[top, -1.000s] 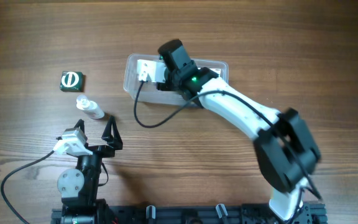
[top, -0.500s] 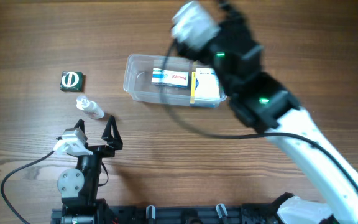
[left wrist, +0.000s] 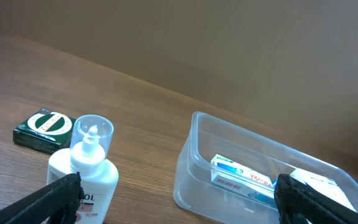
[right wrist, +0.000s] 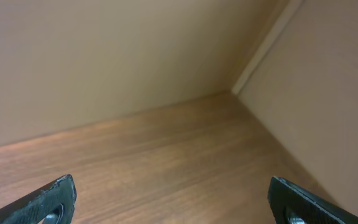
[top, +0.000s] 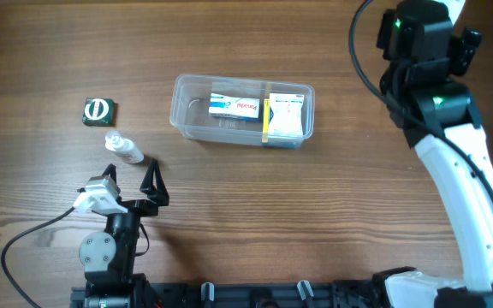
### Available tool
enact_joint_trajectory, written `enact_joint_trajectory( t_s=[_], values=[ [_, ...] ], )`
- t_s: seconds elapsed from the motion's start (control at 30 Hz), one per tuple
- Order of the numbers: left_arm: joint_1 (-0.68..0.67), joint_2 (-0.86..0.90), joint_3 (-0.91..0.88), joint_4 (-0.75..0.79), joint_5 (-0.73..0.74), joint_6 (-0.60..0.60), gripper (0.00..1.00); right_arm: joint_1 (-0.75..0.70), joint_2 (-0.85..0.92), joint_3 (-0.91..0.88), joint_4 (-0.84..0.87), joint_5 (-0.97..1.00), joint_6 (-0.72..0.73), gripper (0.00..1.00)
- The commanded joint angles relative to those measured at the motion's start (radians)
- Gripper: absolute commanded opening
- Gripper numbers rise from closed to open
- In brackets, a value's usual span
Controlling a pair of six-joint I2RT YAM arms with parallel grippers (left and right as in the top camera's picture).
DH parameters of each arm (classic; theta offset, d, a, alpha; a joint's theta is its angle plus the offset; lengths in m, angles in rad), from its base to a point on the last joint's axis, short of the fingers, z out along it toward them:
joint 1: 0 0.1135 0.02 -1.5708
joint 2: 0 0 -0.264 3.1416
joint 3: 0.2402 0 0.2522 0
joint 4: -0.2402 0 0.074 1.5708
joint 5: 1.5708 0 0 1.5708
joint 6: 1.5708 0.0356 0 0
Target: Pack container
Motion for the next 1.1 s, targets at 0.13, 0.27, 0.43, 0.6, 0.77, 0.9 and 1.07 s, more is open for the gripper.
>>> enact_joint_trajectory(
  t_s=[0.13,0.27,0.43,0.6,0.77,0.9,1.07],
  values=[
    [0.008,-0.007,-0.005,-0.005,-0.044,-0.002,1.0,0.0,0.069,0.003,-0.001,0.02,0.041,1.0],
    [0.008,-0.007,-0.005,0.0,-0.043,-0.002,1.0,0.0,0.09,0.003,-0.002,0.02,0.041,1.0],
    [0.008,-0.007,-0.005,0.025,-0.043,-0.002,1.0,0.0,0.095,0.003,-0.001,0.02,0.041,1.0],
    [0.008,-0.007,0.024,0.137,-0.013,0.002,1.0,0.0,0.095,0.003,-0.001,0.02,0.041,1.0],
    [0.025,0.037,0.209,0.065,-0.068,0.058,1.0,0.0,0.095,0.003,-0.001,0.02,0.041,1.0],
    [0.051,0.183,0.469,-0.129,-0.111,0.12,1.0,0.0,0.095,0.003,-0.001,0.02,0.041,1.0],
    [0.076,0.472,0.853,-0.472,-0.22,0.154,1.0,0.0,0.095,0.003,-0.001,0.02,0.041,1.0]
  ],
)
